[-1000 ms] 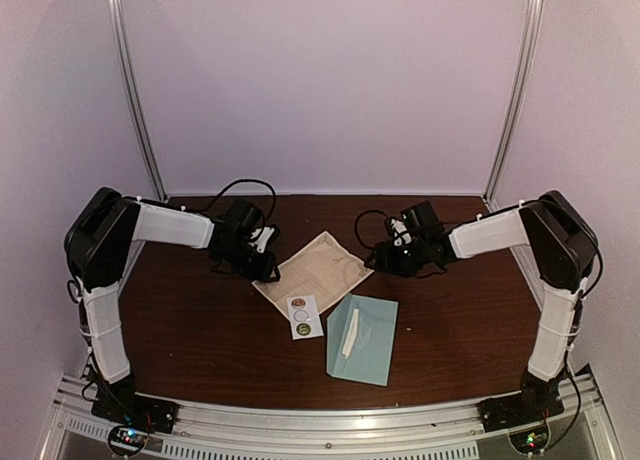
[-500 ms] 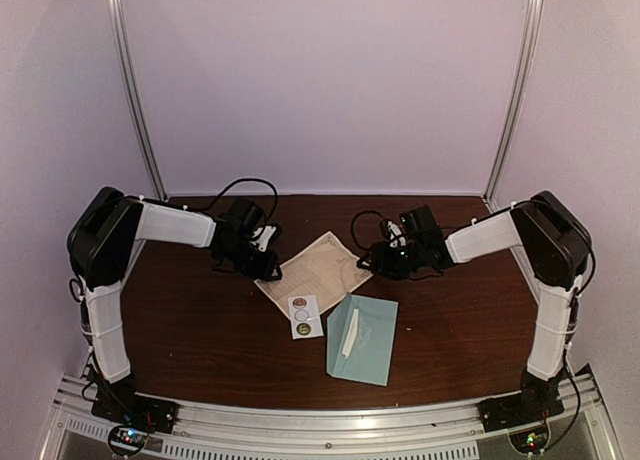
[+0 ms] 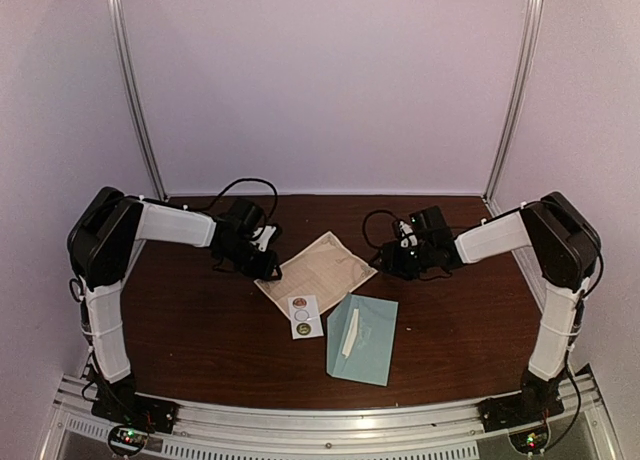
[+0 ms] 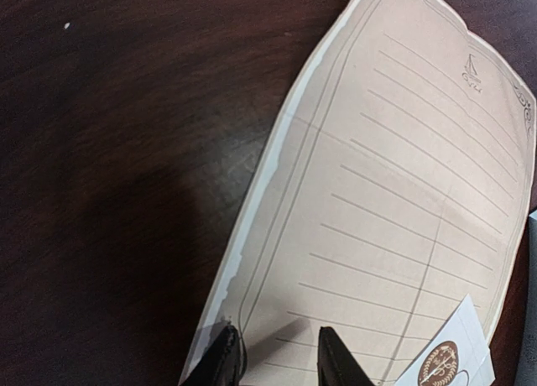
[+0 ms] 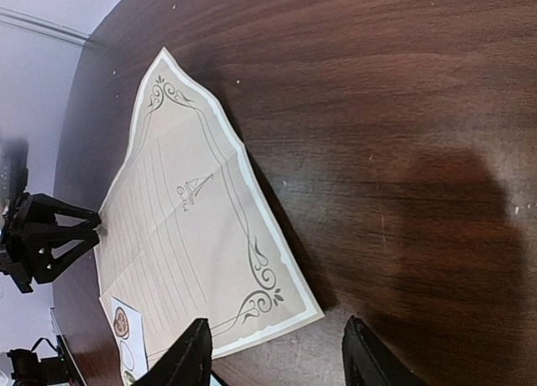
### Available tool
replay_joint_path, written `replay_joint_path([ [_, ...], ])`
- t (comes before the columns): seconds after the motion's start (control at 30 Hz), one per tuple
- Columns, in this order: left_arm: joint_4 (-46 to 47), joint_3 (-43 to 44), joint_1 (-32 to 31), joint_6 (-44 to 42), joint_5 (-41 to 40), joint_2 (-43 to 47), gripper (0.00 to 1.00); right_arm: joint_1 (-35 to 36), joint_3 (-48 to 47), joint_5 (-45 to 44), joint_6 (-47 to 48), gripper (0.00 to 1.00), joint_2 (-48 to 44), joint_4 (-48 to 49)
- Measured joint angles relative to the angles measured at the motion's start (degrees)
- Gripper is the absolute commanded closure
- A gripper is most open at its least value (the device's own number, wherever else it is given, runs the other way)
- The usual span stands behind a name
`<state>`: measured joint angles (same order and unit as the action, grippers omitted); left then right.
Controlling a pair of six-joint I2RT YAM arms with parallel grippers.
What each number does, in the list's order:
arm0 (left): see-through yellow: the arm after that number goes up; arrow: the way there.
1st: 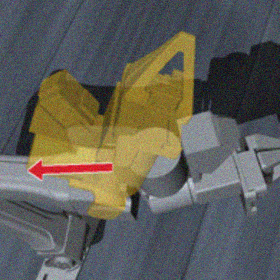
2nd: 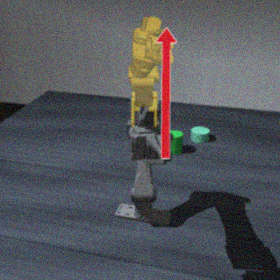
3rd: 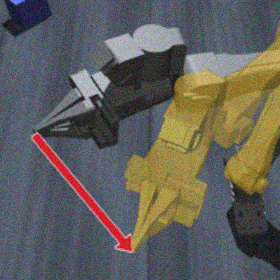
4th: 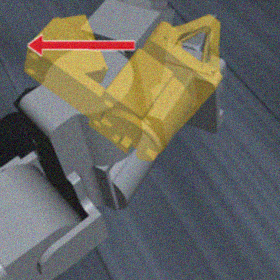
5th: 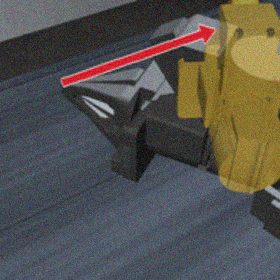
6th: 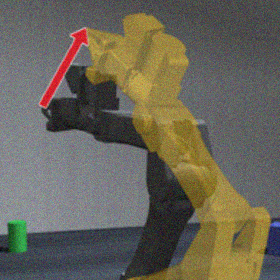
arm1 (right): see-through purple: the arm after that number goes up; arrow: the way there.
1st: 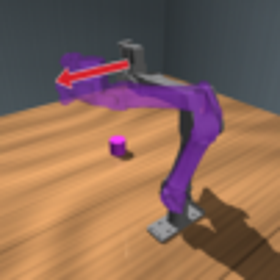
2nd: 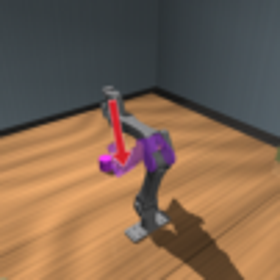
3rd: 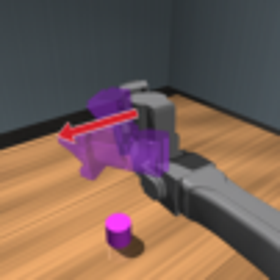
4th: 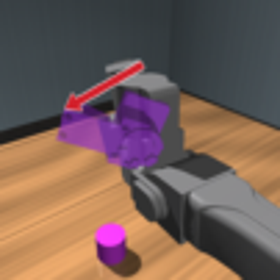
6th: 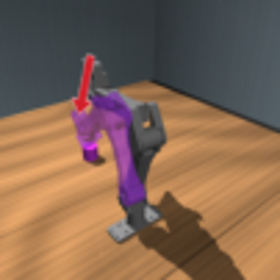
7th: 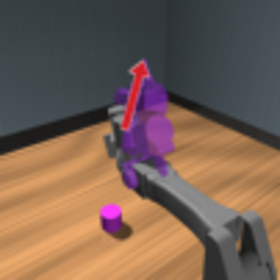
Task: Place the letter into the envelope and seal it
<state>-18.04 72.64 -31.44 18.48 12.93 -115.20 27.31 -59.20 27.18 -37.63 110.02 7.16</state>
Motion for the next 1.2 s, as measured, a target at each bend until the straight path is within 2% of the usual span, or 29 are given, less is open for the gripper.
replay_joint_path([
  [0.67, 0.0, 0.0, 0.0, 0.0, 0.0, 0.0, 0.68, -0.7, 0.3, 2.3, -2.1, 0.49, 2.1, 3.0],
  [1.2, 0.0, 0.0, 0.0, 0.0, 0.2, 0.0, 0.68, 0.6, -0.4, 5.8, -7.3, 0.53, 5.3, 9.8],
])
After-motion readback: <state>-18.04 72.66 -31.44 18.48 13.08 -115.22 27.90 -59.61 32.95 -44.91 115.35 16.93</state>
